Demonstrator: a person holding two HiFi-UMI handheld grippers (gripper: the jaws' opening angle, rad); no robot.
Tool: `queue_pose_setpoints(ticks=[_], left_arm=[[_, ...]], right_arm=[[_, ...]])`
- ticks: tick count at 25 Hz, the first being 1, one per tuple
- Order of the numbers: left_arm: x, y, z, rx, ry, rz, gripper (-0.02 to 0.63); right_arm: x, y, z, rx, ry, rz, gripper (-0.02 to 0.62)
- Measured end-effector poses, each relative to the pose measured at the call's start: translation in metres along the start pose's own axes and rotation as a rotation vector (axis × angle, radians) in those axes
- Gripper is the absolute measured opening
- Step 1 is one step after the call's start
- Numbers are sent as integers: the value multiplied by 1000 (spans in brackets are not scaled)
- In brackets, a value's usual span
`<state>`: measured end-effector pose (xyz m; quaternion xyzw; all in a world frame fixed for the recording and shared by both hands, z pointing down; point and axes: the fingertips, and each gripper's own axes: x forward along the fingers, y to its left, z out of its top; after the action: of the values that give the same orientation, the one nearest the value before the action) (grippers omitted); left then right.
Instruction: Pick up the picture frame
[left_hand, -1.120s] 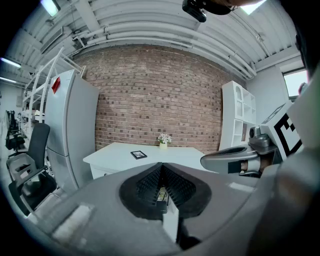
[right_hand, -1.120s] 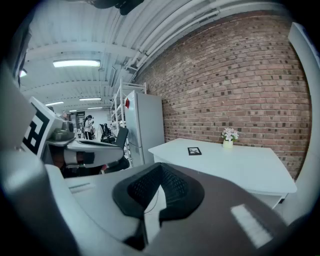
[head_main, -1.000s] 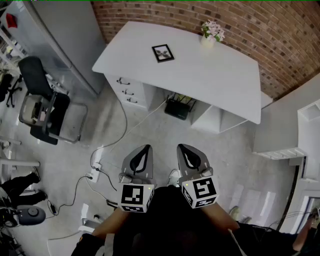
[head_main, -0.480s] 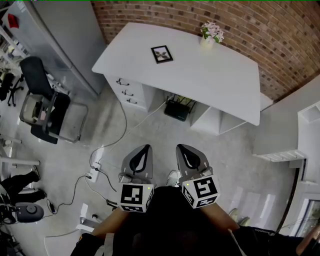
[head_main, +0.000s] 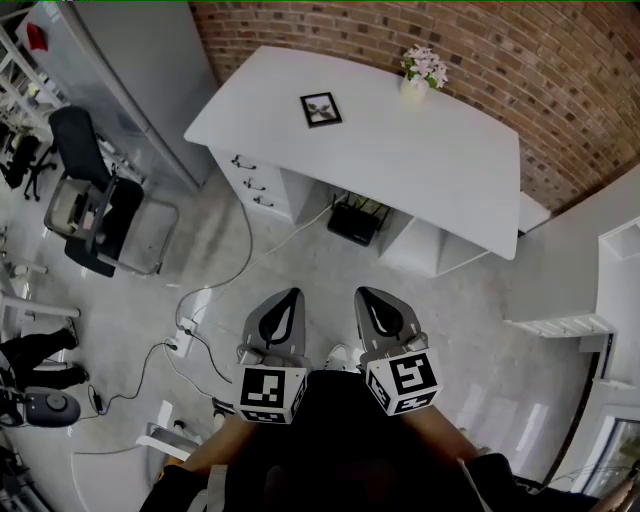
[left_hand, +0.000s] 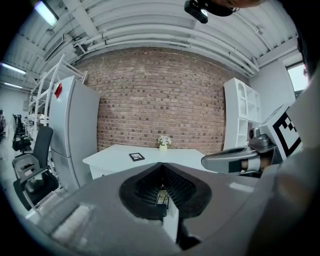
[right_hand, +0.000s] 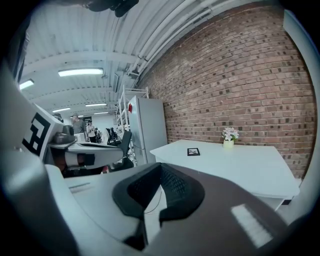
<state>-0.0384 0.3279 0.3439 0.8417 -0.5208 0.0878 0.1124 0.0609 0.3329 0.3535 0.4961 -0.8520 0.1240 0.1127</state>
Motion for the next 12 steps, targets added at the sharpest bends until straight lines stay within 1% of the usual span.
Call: queue_pose_setpoints(ticks=[6,12], left_arm=[[3,-12,-3,1,14,18,-3],[18,-20,4,21,13,-12,-3]], right_arm=[[-8,-11,-3,8,-3,19,2],[-4,-21,1,14,-6,6,2]])
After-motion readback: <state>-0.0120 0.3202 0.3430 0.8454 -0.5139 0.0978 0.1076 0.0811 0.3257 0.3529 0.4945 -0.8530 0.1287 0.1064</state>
